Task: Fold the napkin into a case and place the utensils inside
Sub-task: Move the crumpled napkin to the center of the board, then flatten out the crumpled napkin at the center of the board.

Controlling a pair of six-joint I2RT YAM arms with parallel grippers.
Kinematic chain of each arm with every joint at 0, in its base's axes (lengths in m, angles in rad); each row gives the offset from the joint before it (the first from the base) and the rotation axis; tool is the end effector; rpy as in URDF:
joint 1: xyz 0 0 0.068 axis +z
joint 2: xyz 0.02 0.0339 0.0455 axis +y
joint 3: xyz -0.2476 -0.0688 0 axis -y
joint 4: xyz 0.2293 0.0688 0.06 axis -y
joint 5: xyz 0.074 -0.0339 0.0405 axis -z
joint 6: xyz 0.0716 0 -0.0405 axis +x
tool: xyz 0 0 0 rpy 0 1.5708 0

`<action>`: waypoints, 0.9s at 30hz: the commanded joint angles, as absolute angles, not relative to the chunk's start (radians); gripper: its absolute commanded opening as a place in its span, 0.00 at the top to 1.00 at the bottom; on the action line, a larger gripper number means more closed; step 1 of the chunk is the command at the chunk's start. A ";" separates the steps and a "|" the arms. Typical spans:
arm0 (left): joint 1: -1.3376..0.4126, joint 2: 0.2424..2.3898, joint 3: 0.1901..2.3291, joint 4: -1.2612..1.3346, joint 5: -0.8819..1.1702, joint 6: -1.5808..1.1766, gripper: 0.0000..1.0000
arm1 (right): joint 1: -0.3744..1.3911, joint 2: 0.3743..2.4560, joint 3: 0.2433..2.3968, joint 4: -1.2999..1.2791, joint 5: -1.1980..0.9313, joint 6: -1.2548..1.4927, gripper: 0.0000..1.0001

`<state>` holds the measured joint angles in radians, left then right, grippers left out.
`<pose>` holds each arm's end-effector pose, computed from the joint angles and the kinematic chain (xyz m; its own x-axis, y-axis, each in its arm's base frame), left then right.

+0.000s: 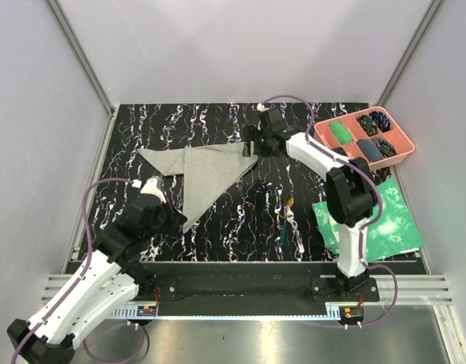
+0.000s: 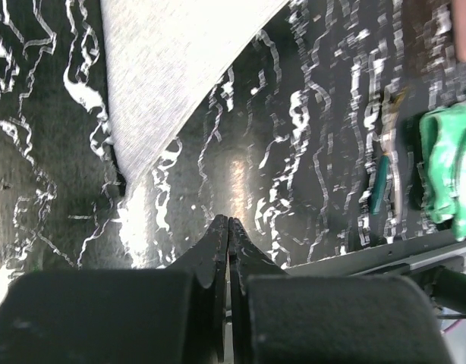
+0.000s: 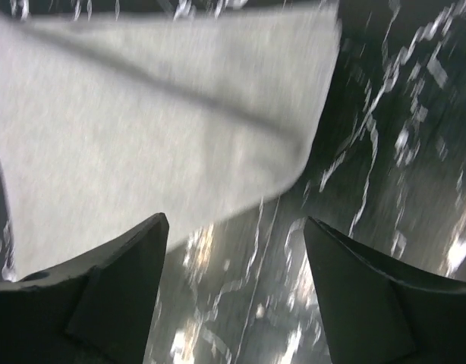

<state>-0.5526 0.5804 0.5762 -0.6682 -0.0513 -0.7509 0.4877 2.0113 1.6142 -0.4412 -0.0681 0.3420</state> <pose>0.1350 -0.0789 0.2177 -0.7220 -0.3553 -0.5937 -0.0035 0.8599 -0.5104 0.4019 0.2187 0.1960 -0.7891 -0.0398 -0.6130 -0.2580 0.9271 0.2719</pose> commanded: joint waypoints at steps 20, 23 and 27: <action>-0.555 1.097 0.850 -0.377 0.017 -0.621 0.51 | 0.422 2.385 2.141 -0.486 -0.174 0.126 1.00; -0.554 1.031 0.827 -0.422 -0.116 -0.670 0.47 | 0.491 2.310 2.143 -0.560 -0.123 0.133 1.00; -0.529 0.907 0.804 -0.540 -0.310 -0.752 0.34 | 0.621 2.133 1.993 -0.579 -0.173 0.260 1.00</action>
